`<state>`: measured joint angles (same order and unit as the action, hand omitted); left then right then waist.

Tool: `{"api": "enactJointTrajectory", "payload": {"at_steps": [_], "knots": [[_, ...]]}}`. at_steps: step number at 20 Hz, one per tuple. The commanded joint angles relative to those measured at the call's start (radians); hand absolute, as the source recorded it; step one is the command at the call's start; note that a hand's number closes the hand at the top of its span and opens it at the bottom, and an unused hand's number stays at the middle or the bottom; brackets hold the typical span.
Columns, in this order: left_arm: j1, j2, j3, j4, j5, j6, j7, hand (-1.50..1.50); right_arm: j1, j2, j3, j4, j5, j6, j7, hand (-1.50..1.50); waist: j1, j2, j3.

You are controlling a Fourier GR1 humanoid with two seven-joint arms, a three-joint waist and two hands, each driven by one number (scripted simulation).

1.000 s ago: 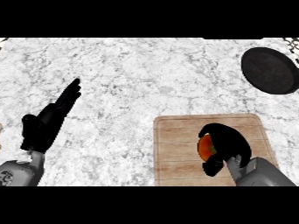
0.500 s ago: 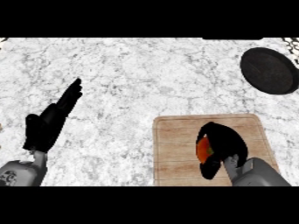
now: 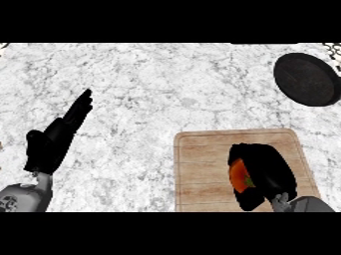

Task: Pick the tomato from the cutting board and place it in the pan

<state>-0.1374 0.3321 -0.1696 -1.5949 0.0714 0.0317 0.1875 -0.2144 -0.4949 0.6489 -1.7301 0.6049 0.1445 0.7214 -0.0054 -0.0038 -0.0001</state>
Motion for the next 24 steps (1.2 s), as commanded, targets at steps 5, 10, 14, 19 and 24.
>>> {"api": "enactJointTrajectory", "payload": {"at_steps": [5,10,14,19,24], "knots": [[0.001,0.004,0.025,0.001,-0.006,-0.005,0.008,0.00,0.032,-0.124,-0.075,-0.245,0.196,-0.182,-0.112,1.50,-0.016,-0.002,0.000],[0.015,-0.026,0.001,-0.009,-0.028,-0.003,0.001,0.00,0.095,-0.129,-0.160,-0.428,0.217,-0.239,-0.096,1.50,-0.009,0.000,0.000],[0.025,-0.020,0.036,-0.060,-0.020,-0.025,0.030,0.00,0.122,-0.040,-0.208,-0.351,0.272,-0.289,-0.103,1.50,0.004,0.003,0.000],[0.056,-0.034,0.031,-0.055,-0.045,-0.052,-0.017,0.00,0.125,-0.036,-0.397,-0.249,0.107,-0.318,-0.239,1.50,0.007,0.003,0.000],[0.031,-0.051,0.022,-0.073,-0.051,-0.040,0.038,0.00,0.017,0.003,-0.545,0.049,-0.074,-0.404,-0.460,1.50,0.018,0.006,0.001]]}}
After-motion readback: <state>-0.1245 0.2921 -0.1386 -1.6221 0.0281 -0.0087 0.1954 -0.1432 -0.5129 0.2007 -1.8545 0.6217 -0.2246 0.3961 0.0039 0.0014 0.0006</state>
